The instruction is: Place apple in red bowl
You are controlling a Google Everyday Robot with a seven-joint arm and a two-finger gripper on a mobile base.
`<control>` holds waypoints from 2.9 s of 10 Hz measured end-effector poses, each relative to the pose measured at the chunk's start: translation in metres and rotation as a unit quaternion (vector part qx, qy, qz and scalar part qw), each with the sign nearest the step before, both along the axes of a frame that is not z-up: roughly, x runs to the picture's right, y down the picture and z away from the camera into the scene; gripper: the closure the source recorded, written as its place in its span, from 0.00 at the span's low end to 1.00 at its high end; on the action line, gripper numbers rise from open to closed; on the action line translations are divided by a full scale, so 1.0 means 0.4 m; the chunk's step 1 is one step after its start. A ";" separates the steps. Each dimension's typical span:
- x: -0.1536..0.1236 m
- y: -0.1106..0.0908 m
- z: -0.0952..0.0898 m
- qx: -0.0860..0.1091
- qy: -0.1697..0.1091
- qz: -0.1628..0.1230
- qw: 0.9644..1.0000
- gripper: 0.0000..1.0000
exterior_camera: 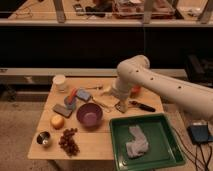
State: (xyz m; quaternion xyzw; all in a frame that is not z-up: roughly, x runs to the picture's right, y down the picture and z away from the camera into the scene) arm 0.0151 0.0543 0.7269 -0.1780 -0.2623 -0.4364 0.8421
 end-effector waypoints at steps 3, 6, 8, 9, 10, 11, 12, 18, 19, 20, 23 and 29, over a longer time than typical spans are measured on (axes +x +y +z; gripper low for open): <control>-0.173 -0.016 -0.017 0.004 -0.053 -0.015 0.998 0.20; -0.275 -0.009 -0.027 -0.005 -0.087 -0.035 0.996 0.20; -0.274 -0.009 -0.026 -0.005 -0.087 -0.035 0.996 0.20; -0.277 -0.008 -0.026 -0.005 -0.088 -0.036 0.995 0.20; -0.272 -0.009 -0.025 -0.005 -0.087 -0.035 0.996 0.20; -0.271 -0.009 -0.025 -0.005 -0.086 -0.035 0.996 0.20; -0.273 -0.009 -0.025 -0.005 -0.087 -0.035 0.996 0.20; -0.276 -0.008 -0.025 -0.005 -0.087 -0.036 0.996 0.20; -0.276 -0.008 -0.025 -0.005 -0.087 -0.036 0.996 0.20; -0.276 -0.008 -0.024 -0.005 -0.087 -0.036 0.996 0.20; -0.280 -0.008 -0.028 -0.002 -0.094 -0.036 0.995 0.20; -0.409 -0.007 -0.048 0.033 -0.165 -0.078 0.983 0.20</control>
